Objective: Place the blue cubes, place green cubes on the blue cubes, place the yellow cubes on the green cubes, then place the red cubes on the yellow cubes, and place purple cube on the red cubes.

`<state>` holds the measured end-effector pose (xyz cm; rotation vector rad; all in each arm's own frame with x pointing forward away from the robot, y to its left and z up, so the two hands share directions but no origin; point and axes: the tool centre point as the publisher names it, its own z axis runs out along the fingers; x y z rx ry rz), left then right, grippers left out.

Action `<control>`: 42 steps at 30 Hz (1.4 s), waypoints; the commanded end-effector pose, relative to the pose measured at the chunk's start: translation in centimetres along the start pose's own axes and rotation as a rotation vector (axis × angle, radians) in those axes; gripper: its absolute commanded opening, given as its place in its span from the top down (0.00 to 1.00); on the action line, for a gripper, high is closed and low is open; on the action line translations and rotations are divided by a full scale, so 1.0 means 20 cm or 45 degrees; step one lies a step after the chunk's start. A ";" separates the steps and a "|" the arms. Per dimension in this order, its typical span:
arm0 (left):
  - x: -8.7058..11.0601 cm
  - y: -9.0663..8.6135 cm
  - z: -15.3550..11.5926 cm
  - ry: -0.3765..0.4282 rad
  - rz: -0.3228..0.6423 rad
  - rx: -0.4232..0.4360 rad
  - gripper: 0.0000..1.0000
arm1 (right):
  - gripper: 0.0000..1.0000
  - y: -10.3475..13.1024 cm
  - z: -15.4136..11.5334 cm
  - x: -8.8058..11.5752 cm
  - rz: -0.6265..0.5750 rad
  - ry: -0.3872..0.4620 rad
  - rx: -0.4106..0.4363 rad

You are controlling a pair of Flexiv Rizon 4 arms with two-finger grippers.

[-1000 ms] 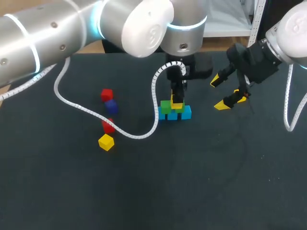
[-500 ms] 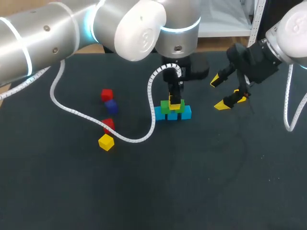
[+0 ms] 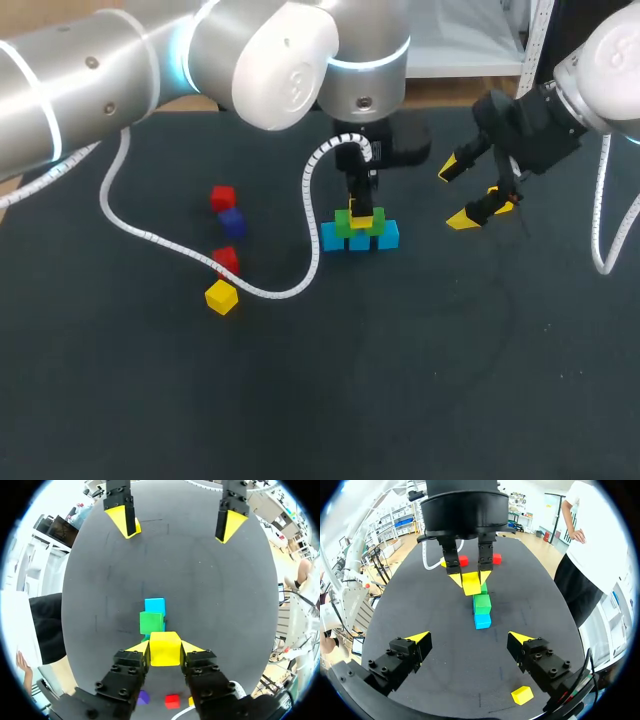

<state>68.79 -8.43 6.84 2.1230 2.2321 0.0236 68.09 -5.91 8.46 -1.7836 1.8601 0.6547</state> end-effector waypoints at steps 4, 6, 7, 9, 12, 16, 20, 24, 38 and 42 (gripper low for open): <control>-0.01 0.04 0.00 0.007 0.003 0.010 1.00 | 0.00 0.00 0.00 0.00 0.000 -0.001 0.002; -0.01 0.04 0.00 0.009 0.004 0.010 1.00 | 0.00 0.00 0.00 0.00 0.000 -0.001 0.002; -0.01 0.04 0.00 0.009 0.004 0.011 1.00 | 0.00 0.00 0.00 0.00 0.000 -0.001 0.002; -0.01 0.04 0.00 0.008 0.003 0.012 1.00 | 0.00 0.00 0.00 0.00 0.000 -0.001 0.002; -0.02 0.05 0.01 0.007 0.005 0.013 1.00 | 0.00 0.00 0.00 0.00 0.000 -0.001 0.002; -0.03 0.07 0.01 0.004 0.013 0.013 1.00 | 0.00 0.00 0.00 0.00 0.000 -0.001 0.002; -0.04 0.07 0.01 0.016 0.026 0.018 1.00 | 0.00 0.00 0.00 0.00 0.000 -0.001 0.002; -0.04 0.07 0.01 0.016 0.022 0.019 1.00 | 0.00 0.00 0.00 0.00 0.000 -0.001 0.002; -0.02 0.07 0.03 0.017 0.014 0.027 1.00 | 0.00 0.00 0.00 0.00 0.000 -0.001 0.002; -0.02 0.07 0.03 0.012 0.012 0.029 1.00 | 0.00 0.00 0.00 0.00 0.000 -0.001 0.002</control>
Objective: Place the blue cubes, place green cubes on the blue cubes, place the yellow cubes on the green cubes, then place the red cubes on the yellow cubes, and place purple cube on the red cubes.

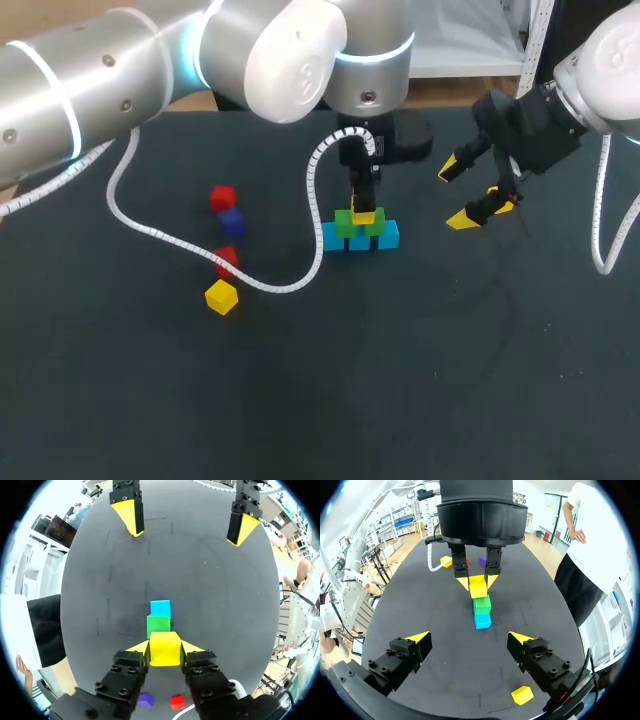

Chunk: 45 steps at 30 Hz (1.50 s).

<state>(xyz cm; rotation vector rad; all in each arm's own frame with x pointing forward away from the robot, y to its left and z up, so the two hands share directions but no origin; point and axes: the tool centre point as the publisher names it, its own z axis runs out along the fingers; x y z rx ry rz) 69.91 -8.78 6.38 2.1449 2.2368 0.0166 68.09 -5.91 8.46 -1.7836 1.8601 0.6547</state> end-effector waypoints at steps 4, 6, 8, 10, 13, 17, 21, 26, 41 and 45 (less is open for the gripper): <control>0.00 0.02 0.01 -0.001 -0.001 0.007 1.00 | 0.00 0.00 0.00 0.00 0.000 -0.001 0.002; 0.00 0.02 0.00 0.003 -0.002 0.006 1.00 | 0.00 0.00 0.00 0.00 0.000 -0.001 0.002; 0.01 0.02 0.00 0.003 -0.005 0.007 1.00 | 0.00 0.00 0.00 0.00 0.000 -0.001 0.002; 0.01 0.02 0.01 0.005 -0.005 0.010 1.00 | 0.00 0.00 0.00 0.00 0.000 -0.001 0.002; 0.01 0.02 0.01 0.004 -0.004 0.012 1.00 | 0.00 0.00 0.00 0.00 0.000 -0.001 0.002; 0.00 0.03 0.01 0.004 0.000 0.011 1.00 | 0.00 0.00 0.00 0.00 0.000 -0.001 0.002; 0.00 0.04 0.01 0.002 0.002 0.008 1.00 | 0.00 0.00 0.00 0.00 0.000 -0.001 0.002; -0.01 0.05 0.01 0.007 0.006 0.009 1.00 | 0.00 0.00 0.00 0.00 0.000 -0.001 0.002; 0.01 0.06 0.03 0.010 0.005 0.017 1.00 | 0.00 0.00 0.00 0.00 0.000 -0.001 0.002; 0.02 0.06 0.03 0.007 0.000 0.021 1.00 | 0.00 0.00 0.00 0.00 0.000 -0.001 0.002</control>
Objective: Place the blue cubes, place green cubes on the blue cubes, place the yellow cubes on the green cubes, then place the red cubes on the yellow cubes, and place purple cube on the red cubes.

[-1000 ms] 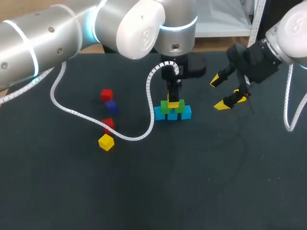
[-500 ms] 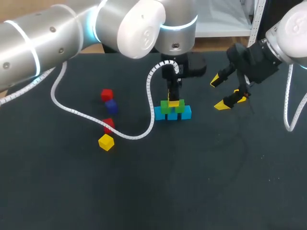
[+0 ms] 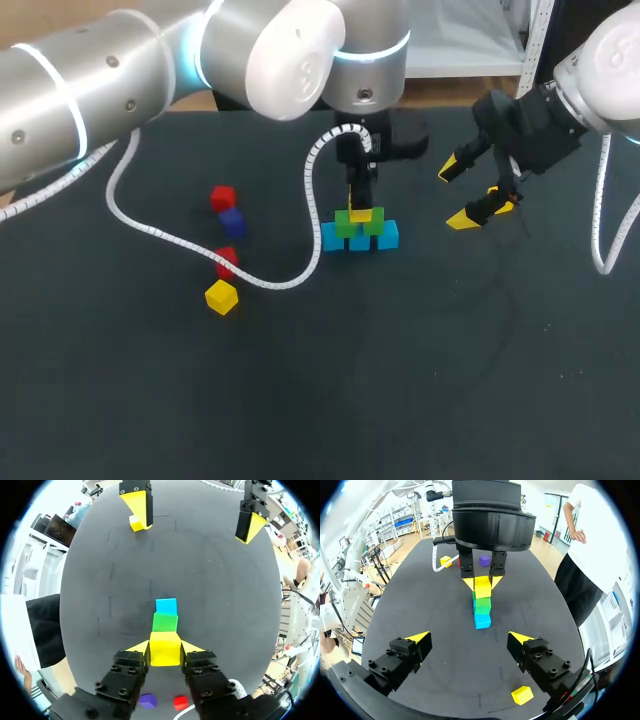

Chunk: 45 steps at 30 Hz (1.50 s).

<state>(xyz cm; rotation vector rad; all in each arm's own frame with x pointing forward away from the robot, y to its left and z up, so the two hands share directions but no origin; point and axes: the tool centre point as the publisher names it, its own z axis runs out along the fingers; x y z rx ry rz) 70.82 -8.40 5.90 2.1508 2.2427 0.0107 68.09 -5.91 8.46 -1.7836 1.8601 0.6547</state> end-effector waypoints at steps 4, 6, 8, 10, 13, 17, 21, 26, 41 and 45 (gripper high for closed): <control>-0.01 0.02 0.01 -0.003 0.004 0.012 1.00 | 0.00 0.00 0.00 0.00 0.000 -0.001 0.002; -0.01 0.02 0.01 -0.007 0.007 0.012 0.87 | 0.00 0.00 0.00 0.00 0.000 -0.001 0.002; -0.01 0.02 0.01 -0.017 0.008 0.022 0.00 | 0.00 0.00 0.00 0.00 0.000 -0.001 0.002; -0.02 0.01 0.01 -0.009 0.013 0.024 0.00 | 0.00 0.00 0.00 0.00 0.000 -0.001 0.002; -0.02 0.00 0.00 -0.013 0.008 0.024 0.00 | 0.00 0.00 0.00 0.00 0.000 -0.001 0.002; -0.03 0.00 -0.02 -0.022 0.011 0.013 0.00 | 0.00 0.00 0.00 0.00 0.000 -0.001 0.002; -0.03 -0.01 -0.04 -0.029 0.014 0.004 0.00 | 0.00 0.00 0.00 0.00 0.000 -0.001 0.002; -0.04 -0.03 -0.07 -0.061 0.031 -0.022 0.00 | 0.00 0.00 0.00 0.00 0.000 -0.001 0.002; -0.02 -0.07 -0.13 -0.087 0.059 -0.017 0.00 | 0.00 0.00 0.00 0.00 0.000 -0.001 0.002; -0.01 -0.08 -0.16 -0.121 0.071 -0.029 0.00 | 0.00 0.00 0.00 0.00 0.000 -0.001 0.002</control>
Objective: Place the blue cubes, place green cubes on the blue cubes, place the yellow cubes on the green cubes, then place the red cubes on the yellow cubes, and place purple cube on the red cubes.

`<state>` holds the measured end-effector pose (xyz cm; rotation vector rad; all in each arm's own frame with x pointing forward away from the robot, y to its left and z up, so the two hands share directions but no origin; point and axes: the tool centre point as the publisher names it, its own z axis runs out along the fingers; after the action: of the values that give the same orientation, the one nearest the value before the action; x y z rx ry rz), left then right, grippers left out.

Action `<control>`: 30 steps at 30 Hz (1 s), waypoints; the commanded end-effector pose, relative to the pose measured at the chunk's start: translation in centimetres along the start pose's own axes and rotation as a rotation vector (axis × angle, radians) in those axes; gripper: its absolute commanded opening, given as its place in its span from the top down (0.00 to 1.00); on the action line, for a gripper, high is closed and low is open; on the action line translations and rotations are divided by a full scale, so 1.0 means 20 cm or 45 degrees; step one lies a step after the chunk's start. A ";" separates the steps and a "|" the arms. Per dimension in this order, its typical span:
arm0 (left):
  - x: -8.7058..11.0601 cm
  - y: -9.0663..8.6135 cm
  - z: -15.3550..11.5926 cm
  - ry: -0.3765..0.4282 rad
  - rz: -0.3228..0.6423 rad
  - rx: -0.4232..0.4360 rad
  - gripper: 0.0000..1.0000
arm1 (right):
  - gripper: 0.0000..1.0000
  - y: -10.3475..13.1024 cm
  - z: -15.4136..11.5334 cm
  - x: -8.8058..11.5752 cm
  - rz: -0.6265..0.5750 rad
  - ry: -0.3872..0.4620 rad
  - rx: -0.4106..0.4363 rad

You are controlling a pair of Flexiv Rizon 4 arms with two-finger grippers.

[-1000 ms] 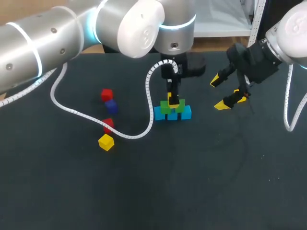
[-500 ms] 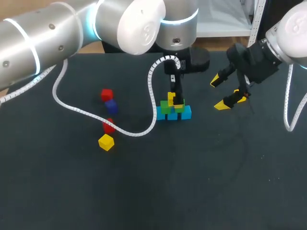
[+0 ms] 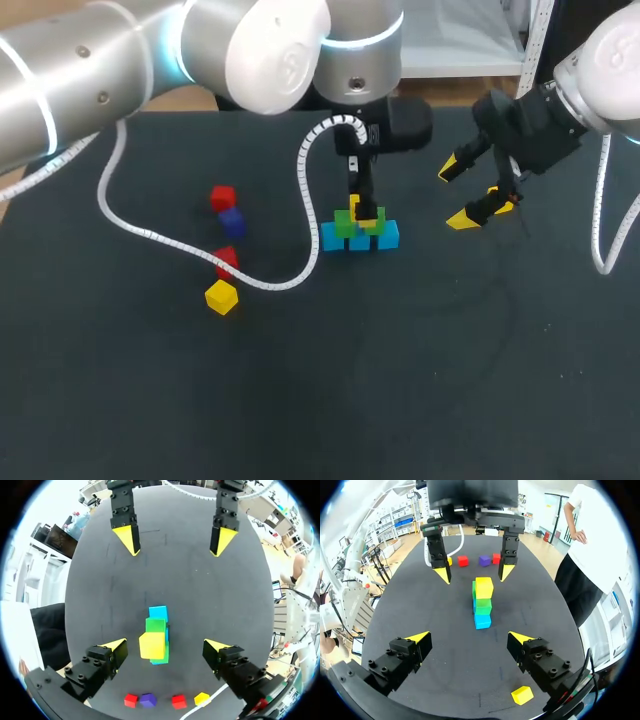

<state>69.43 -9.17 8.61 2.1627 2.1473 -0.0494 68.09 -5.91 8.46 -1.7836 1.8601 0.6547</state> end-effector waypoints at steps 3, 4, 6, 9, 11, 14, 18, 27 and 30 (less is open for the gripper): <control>0.03 -0.02 -0.05 -0.056 0.023 -0.018 0.00 | 0.00 0.00 0.00 0.00 0.000 -0.001 0.002; 0.03 -0.02 -0.06 -0.060 0.024 -0.019 0.00 | 0.00 0.00 0.00 0.00 0.000 -0.001 0.002; 0.04 -0.03 -0.08 -0.067 0.027 -0.019 0.00 | 0.00 0.00 0.00 0.00 0.000 -0.001 0.002; 0.04 -0.04 -0.10 -0.065 0.040 -0.016 0.00 | 0.00 0.00 0.00 0.00 0.000 -0.001 0.002; 0.06 -0.04 -0.12 -0.096 0.056 -0.024 0.00 | 0.00 0.00 0.00 0.00 0.000 -0.001 0.002; 0.08 -0.05 -0.14 -0.122 0.062 -0.033 0.00 | 0.00 0.00 0.00 0.00 0.000 -0.001 0.002; 0.11 -0.07 -0.17 -0.160 0.052 -0.055 0.00 | 0.00 0.00 0.00 0.00 0.000 -0.001 0.002; 0.17 -0.11 -0.20 -0.186 0.031 -0.056 0.00 | 0.00 0.00 0.00 0.00 0.000 -0.001 0.002; 0.20 -0.12 -0.21 -0.206 0.021 -0.064 0.00 | 0.00 0.00 0.00 0.00 0.000 -0.001 0.002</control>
<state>67.63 -5.87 12.22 2.0898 2.0384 -0.1465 68.09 -5.91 8.46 -1.7836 1.8601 0.6547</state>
